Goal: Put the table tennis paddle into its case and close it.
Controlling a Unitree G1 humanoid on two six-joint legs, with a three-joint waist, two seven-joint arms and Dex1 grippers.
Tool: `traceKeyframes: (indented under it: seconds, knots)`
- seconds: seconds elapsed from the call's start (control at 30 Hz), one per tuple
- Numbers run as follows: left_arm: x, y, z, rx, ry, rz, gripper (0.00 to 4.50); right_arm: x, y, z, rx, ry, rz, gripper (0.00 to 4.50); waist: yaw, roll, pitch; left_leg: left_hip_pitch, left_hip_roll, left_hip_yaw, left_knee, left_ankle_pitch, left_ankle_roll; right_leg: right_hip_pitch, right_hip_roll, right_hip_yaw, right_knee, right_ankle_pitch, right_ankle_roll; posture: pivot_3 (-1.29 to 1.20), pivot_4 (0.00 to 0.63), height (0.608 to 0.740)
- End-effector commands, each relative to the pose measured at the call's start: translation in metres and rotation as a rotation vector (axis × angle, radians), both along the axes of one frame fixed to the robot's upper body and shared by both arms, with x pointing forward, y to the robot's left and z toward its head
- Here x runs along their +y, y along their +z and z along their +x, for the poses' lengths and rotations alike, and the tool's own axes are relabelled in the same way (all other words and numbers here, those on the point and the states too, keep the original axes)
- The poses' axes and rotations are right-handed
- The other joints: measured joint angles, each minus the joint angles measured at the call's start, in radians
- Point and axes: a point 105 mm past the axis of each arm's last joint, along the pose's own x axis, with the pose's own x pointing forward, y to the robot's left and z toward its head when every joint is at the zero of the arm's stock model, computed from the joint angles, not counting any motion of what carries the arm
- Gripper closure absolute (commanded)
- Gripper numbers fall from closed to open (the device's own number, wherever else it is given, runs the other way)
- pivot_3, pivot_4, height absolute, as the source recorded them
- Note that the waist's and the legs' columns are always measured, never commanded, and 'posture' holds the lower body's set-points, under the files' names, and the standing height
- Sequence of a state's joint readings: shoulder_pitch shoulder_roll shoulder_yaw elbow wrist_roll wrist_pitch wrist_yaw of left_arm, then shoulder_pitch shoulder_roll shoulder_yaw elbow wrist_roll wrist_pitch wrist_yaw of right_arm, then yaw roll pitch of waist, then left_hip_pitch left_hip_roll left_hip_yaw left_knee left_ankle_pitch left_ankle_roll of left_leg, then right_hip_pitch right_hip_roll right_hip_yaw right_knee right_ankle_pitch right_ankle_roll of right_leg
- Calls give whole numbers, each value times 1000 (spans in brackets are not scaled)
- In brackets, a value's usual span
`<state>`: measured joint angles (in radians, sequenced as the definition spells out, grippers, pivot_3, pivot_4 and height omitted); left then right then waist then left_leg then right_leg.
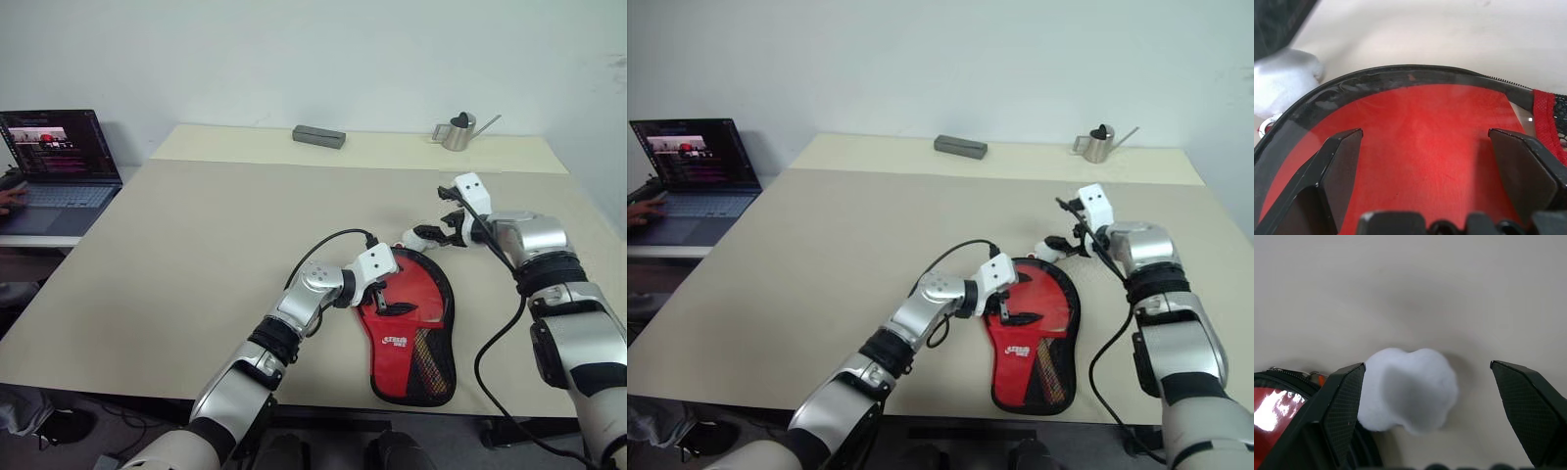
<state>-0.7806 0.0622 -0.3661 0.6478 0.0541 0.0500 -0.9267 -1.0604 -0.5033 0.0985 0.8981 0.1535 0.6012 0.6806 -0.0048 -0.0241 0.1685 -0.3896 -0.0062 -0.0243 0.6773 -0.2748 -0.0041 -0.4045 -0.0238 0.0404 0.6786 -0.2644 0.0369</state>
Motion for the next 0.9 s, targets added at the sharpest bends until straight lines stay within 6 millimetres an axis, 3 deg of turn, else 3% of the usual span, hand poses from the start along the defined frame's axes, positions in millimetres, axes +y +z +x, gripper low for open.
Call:
traceKeyframes:
  seconds: [0.03,0.33,0.5,0.6,0.9]
  knots:
    - [6,-31,-6,63,17,87,39,8,16,7,-56,18,8,0,0,1,0,0,0,0,0,0,0,0,0,0,0,0,0,0,150,740]
    - [4,-31,-7,53,11,89,39,3,-9,8,-8,-13,-54,0,1,1,-1,0,0,0,0,0,0,0,0,0,0,0,0,0,150,740]
    - [5,-32,-7,52,11,90,39,0,-13,7,-2,-17,-58,0,0,2,-1,0,0,0,0,0,0,0,0,0,0,0,0,0,150,740]
    - [4,-32,-8,52,8,92,0,0,-12,7,-11,-23,-39,541,0,2,-1,0,0,0,0,0,0,0,0,0,0,0,0,0,150,740]
    - [3,-35,-11,54,-4,100,0,8,-9,8,-3,-27,27,3244,0,2,-2,0,0,0,0,0,0,0,0,0,0,0,0,0,150,740]
